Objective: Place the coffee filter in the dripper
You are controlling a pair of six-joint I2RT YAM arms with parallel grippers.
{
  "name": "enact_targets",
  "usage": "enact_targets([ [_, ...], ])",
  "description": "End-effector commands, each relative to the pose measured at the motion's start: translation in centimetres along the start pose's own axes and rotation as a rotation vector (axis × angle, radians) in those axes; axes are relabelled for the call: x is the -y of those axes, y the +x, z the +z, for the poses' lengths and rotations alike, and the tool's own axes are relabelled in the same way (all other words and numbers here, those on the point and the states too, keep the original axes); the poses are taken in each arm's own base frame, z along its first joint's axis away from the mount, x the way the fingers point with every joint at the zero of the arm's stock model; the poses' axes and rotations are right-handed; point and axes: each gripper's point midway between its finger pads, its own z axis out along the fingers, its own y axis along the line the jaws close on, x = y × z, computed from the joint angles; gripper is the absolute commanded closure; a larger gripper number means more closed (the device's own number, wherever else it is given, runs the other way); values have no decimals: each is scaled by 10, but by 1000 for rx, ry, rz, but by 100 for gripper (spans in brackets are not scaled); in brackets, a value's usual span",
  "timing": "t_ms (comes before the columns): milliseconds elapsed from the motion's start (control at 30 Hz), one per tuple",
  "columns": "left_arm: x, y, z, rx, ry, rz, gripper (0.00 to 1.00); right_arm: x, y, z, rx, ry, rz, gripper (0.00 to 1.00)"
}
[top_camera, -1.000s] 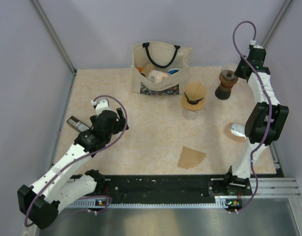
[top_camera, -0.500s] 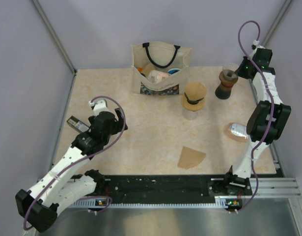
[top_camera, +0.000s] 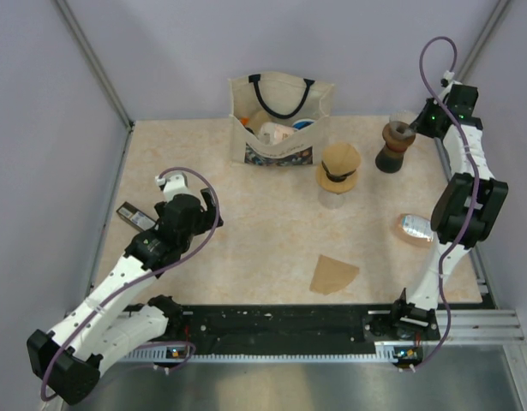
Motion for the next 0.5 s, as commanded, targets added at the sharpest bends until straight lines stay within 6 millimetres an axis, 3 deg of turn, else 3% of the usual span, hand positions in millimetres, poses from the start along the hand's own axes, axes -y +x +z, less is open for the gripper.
enact_targets([
  [0, 4, -8, 0, 33, 19, -8, 1, 87, 268, -10, -900, 296, -7, 100],
  [167, 3, -8, 0, 32, 13, -8, 1, 87, 261, -11, -886, 304, -13, 100],
  [467, 4, -11, -3, 42, 22, -14, 1, 45, 193, -7, -705, 185, -1, 100],
])
